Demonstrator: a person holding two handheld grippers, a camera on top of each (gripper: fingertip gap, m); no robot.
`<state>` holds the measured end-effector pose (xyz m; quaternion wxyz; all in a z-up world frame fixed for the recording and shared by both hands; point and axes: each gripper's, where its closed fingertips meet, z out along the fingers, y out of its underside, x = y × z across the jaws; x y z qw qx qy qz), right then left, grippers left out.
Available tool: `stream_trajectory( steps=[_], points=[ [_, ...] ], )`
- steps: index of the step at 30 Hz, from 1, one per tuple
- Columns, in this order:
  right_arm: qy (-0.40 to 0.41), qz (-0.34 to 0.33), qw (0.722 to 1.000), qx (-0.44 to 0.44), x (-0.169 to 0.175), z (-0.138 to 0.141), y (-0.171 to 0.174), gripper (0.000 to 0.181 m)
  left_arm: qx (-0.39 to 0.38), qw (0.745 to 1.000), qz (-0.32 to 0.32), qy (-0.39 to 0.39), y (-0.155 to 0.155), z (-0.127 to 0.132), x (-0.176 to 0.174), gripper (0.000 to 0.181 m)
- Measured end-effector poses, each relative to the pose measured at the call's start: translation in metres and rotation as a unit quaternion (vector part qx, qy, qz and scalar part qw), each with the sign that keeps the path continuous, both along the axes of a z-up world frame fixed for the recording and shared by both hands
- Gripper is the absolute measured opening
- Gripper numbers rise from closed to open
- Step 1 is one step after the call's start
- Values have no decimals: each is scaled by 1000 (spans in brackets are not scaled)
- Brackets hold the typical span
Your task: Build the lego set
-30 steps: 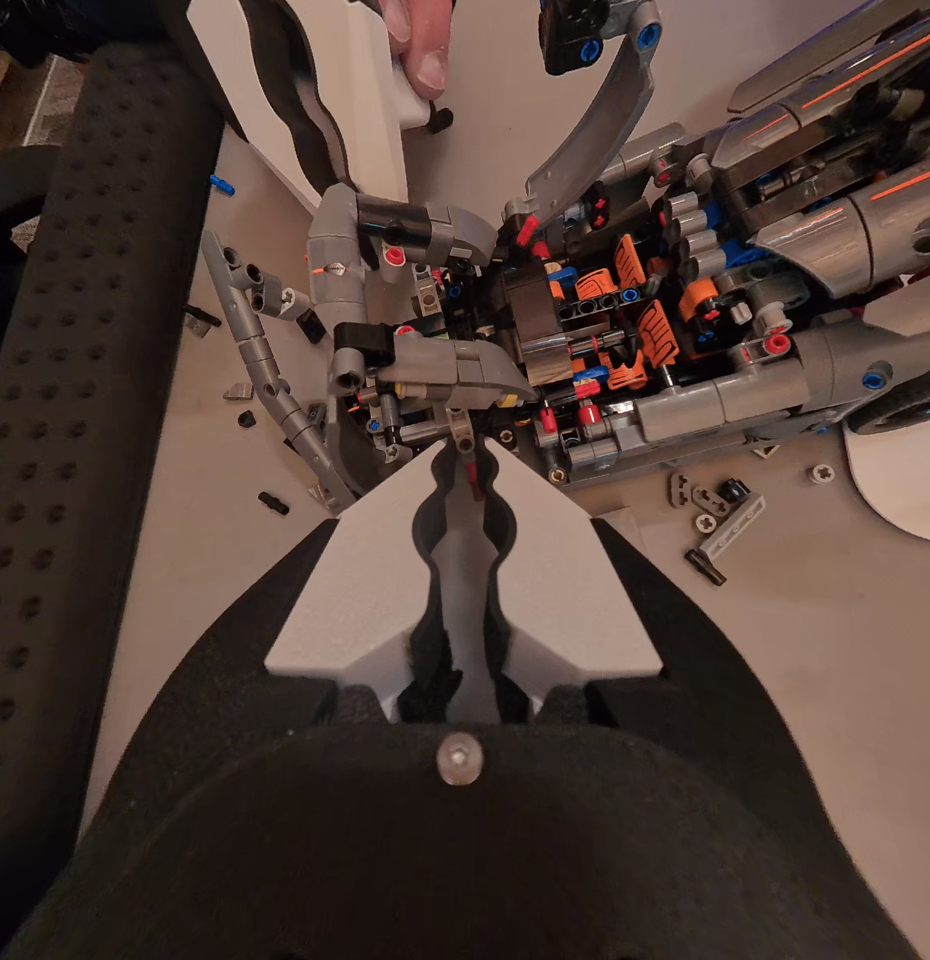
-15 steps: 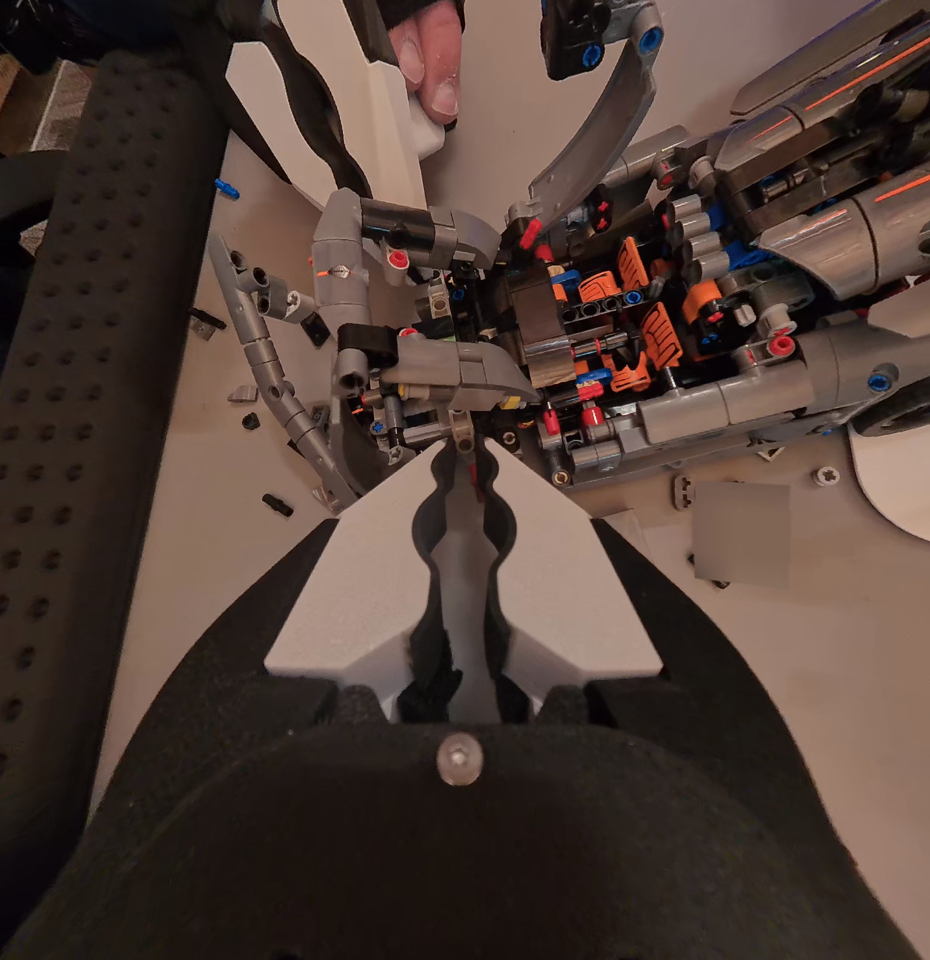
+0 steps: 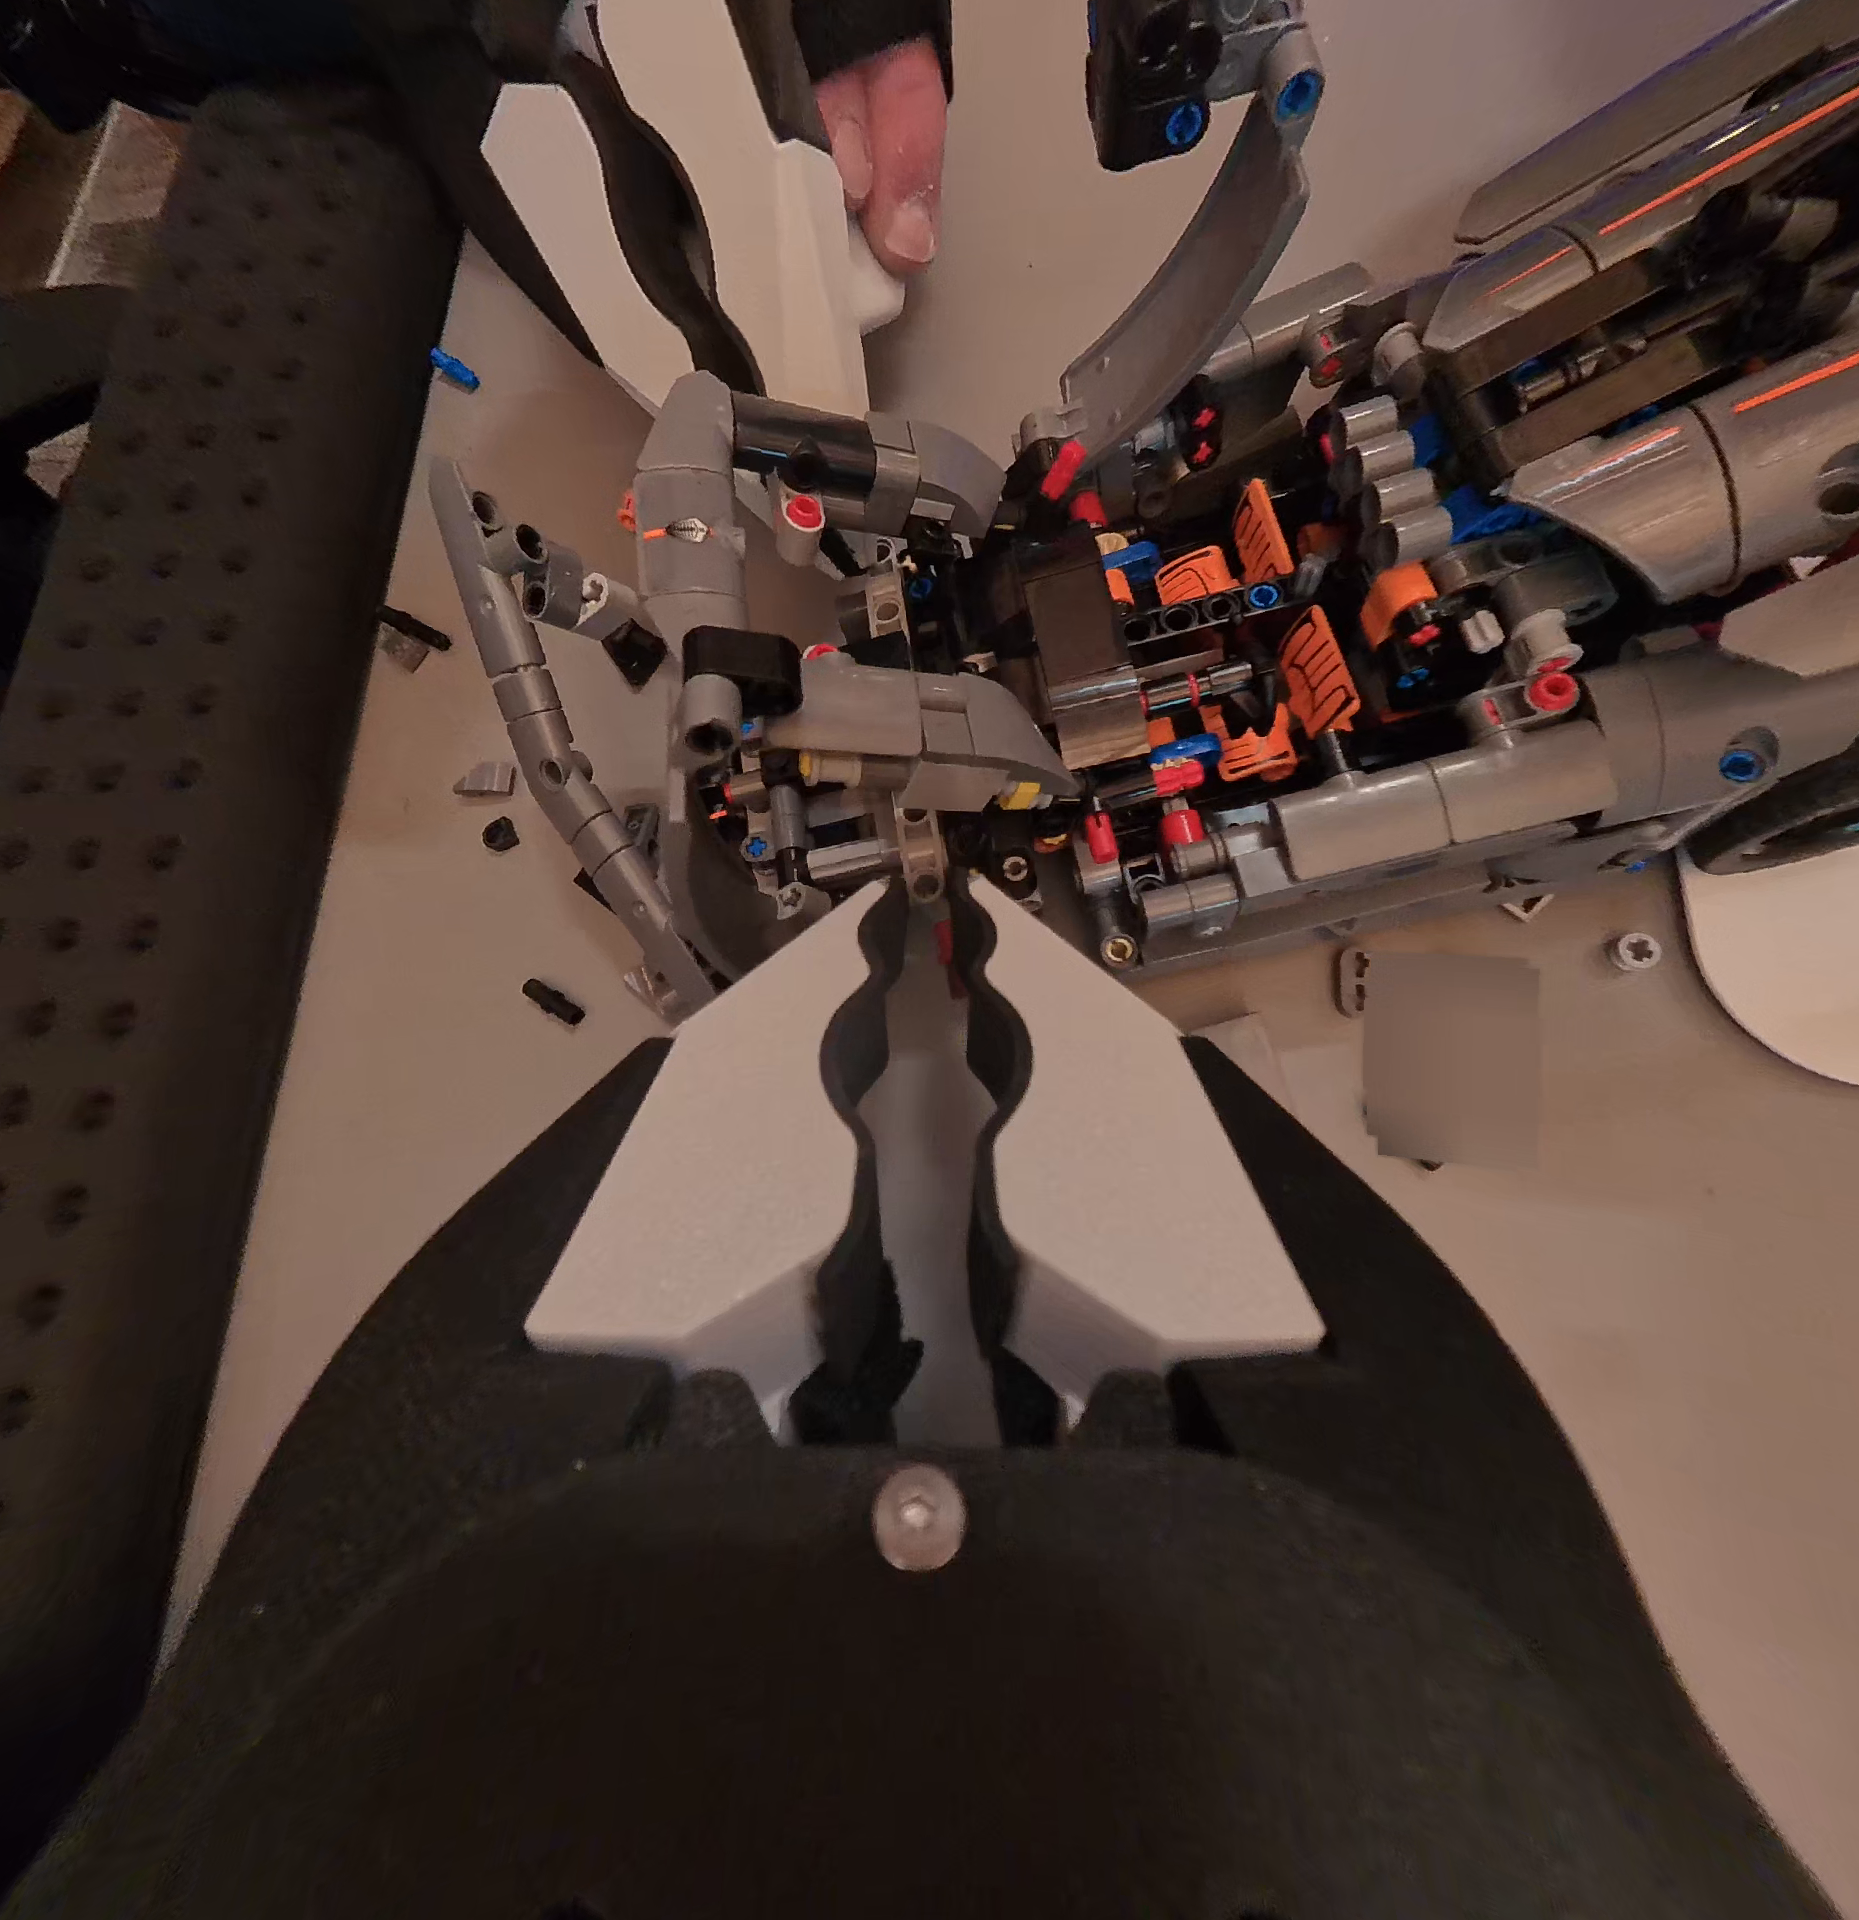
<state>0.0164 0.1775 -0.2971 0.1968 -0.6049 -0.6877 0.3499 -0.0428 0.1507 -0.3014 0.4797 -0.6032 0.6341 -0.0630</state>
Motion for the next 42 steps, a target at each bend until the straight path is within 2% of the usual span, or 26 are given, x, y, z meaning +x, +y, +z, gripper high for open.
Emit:
stream_trajectory(
  steps=[5, 14, 42],
  points=[
    [33, -12, 999, 10, 2, 17, 6, 7, -11, 1000, 0, -8, 0, 0, 0, 0],
    [24, 15, 1000, 13, -6, 3, -3, 0, -19, 1000, 0, -9, -1, 0, 2, 0],
    [37, 3, 999, -1, -10, 4, 0, 0, -14, 1000, 5, -4, 0, 2, -1, 0]
  ],
)
